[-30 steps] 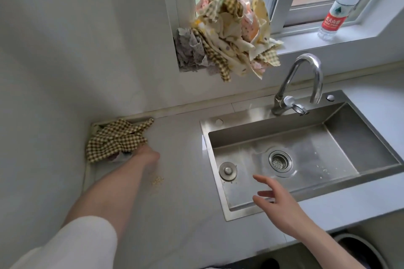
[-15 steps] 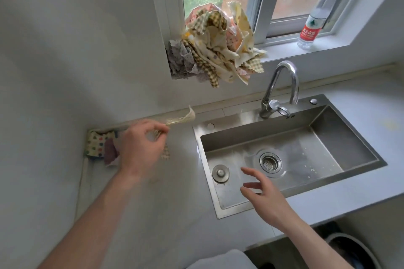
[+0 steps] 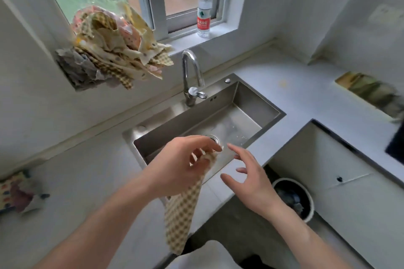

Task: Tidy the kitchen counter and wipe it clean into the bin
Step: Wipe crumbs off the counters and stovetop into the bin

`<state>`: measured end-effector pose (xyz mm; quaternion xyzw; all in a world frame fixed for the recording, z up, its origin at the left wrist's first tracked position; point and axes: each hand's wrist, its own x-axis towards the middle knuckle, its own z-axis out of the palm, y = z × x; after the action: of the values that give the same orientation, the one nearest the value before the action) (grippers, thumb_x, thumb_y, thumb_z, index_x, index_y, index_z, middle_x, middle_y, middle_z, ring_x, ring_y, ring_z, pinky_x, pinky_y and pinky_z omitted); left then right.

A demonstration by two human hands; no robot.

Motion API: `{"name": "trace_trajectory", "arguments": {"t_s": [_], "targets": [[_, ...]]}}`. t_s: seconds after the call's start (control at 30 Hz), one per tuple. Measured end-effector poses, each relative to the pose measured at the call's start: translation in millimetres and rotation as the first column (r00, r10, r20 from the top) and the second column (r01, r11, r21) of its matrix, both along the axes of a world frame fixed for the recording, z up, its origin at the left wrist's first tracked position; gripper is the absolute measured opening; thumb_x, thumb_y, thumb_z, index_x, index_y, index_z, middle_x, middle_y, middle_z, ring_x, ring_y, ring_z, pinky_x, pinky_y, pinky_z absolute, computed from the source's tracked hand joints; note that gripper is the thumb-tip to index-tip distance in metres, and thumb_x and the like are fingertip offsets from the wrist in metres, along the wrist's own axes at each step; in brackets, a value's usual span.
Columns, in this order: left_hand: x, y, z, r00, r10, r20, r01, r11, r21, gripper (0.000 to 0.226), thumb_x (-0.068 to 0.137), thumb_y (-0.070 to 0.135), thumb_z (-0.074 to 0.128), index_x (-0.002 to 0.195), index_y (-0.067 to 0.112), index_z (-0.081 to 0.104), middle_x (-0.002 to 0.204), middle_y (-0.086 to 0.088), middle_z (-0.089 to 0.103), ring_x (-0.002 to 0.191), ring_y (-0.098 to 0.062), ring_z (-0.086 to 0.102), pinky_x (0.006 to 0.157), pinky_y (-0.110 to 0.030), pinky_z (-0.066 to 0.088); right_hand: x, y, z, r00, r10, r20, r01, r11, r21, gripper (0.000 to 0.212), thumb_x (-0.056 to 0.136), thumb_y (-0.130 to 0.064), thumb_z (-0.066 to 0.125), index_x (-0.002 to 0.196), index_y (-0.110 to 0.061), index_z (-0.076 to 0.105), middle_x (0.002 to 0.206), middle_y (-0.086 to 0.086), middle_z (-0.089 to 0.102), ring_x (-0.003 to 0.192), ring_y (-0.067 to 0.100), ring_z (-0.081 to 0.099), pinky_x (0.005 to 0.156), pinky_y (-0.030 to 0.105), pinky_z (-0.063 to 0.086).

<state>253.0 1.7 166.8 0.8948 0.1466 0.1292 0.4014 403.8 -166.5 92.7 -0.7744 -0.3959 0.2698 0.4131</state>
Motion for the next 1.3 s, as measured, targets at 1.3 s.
{"name": "trace_trajectory", "arguments": {"t_s": [1.3], "targets": [[435,-258,-330,0.444,-0.183,-0.877,-0.114,0.959,-0.258,0.026,0.081,0.020,0.060,0.102,0.017,0.076,0.097,-0.004,0.076,0.074,-0.018,0.069,0.060,-0.022,0.055,371,-393,-188,0.775,-0.603,-0.188,0.393,0.694,-0.604,0.043,0.084,-0.002,0.041,0.097,-0.030,0.071,0.089,-0.011,0.075,0.087,0.007,0.070,0.081,0.034,0.060]]}}
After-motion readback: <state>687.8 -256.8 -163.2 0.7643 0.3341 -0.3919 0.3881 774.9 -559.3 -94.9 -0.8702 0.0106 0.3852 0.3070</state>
